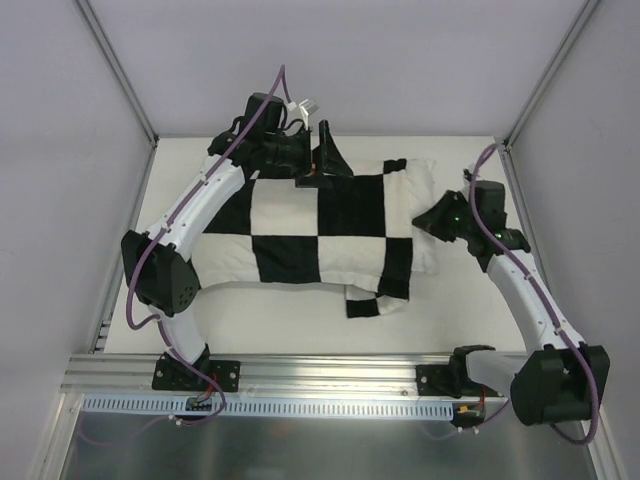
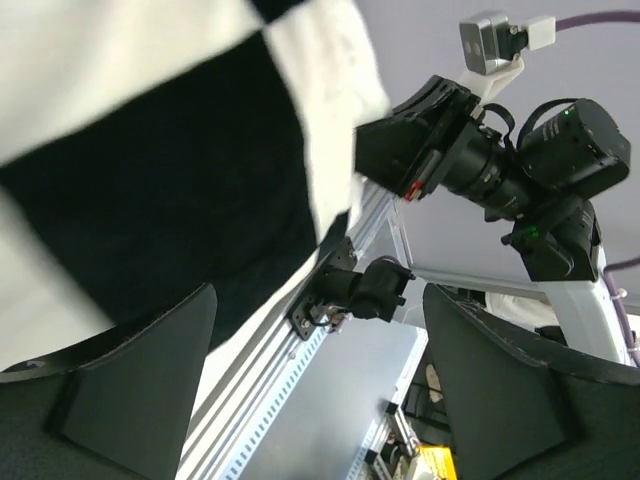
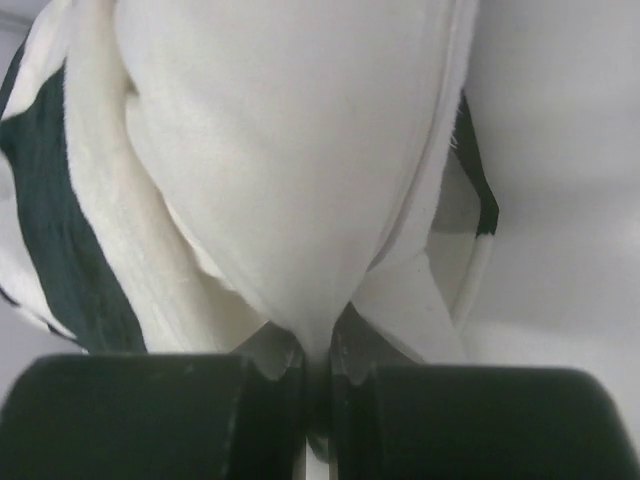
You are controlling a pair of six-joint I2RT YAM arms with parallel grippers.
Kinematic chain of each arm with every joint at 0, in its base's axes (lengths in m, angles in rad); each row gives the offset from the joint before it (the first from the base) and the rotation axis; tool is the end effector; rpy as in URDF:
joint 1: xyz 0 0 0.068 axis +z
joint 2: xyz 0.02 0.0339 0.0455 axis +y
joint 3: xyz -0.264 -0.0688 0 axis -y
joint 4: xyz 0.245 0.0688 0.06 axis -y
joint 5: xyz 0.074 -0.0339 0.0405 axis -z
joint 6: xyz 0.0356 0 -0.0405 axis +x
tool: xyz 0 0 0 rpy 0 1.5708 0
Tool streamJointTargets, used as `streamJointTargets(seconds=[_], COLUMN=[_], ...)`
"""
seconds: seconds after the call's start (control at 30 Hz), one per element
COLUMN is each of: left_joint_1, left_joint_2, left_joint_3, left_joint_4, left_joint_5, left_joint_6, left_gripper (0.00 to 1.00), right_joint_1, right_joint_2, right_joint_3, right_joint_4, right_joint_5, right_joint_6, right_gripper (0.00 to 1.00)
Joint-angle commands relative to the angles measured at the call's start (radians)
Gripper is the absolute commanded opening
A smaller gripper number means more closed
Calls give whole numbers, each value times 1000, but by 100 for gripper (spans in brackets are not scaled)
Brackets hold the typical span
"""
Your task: Remove the pillowcase from the pillow
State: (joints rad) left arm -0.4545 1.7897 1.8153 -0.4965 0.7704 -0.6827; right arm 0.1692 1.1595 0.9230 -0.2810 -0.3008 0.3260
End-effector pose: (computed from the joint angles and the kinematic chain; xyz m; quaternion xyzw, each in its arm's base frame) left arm 0.3570 -0.2020 0.3923 0.1052 0.8073 -0.5307 0.2356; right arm 0.2551 0.0543 0.3030 -0.0081 0.8580 0.2474 0.4501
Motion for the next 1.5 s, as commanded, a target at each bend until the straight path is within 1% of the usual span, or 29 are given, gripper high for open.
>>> streamJointTargets(seconds=[0.0,0.07,0.1,0.13,0.2,0.23,0.3,0.33,0.43,0.5,0.53,0.57,0.6,0.63,0.67,0.7,0.73,0.87,0.9,0.97,1.0,1.1,1.13,1.23,1.27,1.37,1.4,1.47], left_joint_1=[68,109,117,117,117,111,91,56,30,11,1,-25,-33,-39,-42,-42,-42,-20,20,83,162,281,356,456,485,514,516,514], left_joint_2=[-104,-160,-179,-208,-228,-246,-265,-271,-265,-225,-207,-182,-135,-112,-89,-61,-58,-122,-166,-222,-281,-389,-409,-455,-463,-470,-472,-467], left_joint_3=[12,-46,-81,-96,-140,-160,-198,-205,-254,-287,-292,-287,-284,-275,-260,-252,-248,-252,-257,-275,-281,-309,-313,-286,-271,-231,-223,-228], left_joint_4=[-19,-34,-87,-123,-177,-219,-256,-301,-318,-315,-315,-317,-317,-317,-318,-320,-327,-361,-364,-372,-375,-375,-372,-372,-372,-373,-372,-369], left_joint_5=[41,-17,-69,-221,-304,-406,-530,-659,-726,-760,-808,-827,-832,-830,-826,-829,-844,-968,-1002,-1016,-1019,-1027,-1002,-953,-941,-902,-892,-817], left_joint_6=[87,135,164,223,264,278,284,291,279,262,259,258,255,250,246,238,229,204,199,183,175,155,149,149,153,155,153,152], left_gripper=[85,86,88,91,95,99,99,99,99,99,96,90,81,68,35,17,1,0,0,0,0,0,0,0,0,0,0,0], right_joint_1=[-126,-164,-165,-165,-165,-165,-165,-165,-165,-165,-165,-165,-165,-165,-165,-165,-165,-198,-215,-232,-267,-344,-353,-410,-453,-487,-485,-490], right_joint_2=[-106,-122,-133,-138,-145,-146,-142,-141,-130,-124,-124,-124,-124,-124,-124,-126,-133,-133,-127,-110,-113,-148,-162,-195,-208,-210,-205,-181], right_joint_3=[-48,-65,-70,-72,-73,-72,-62,-58,-47,-43,-39,-38,-33,-30,-26,-21,-15,65,88,166,189,279,309,431,468,493,476,439], right_joint_4=[-27,-47,-56,-61,-70,-70,-69,-69,-69,-69,-69,-67,-66,-66,-66,-66,-67,-101,-118,-129,-133,-103,-101,-106,-106,-125,-132,-127], right_joint_5=[-27,-57,-61,-61,-66,-67,-72,-72,-67,-66,-60,-52,-51,-49,-44,-38,-32,29,31,23,8,-84,-92,-115,-124,-123,-118,-156], right_joint_6=[-19,-25,-34,-39,-39,-39,-39,-39,-36,-28,-22,-15,1,5,13,15,16,18,24,45,67,183,202,243,261,255,245,245], right_gripper=[1,1,1,1,1,1,1,1,1,1,1,1,1,1,1,1,1,1,1,1,1,1,1,1,1,1,1,1])
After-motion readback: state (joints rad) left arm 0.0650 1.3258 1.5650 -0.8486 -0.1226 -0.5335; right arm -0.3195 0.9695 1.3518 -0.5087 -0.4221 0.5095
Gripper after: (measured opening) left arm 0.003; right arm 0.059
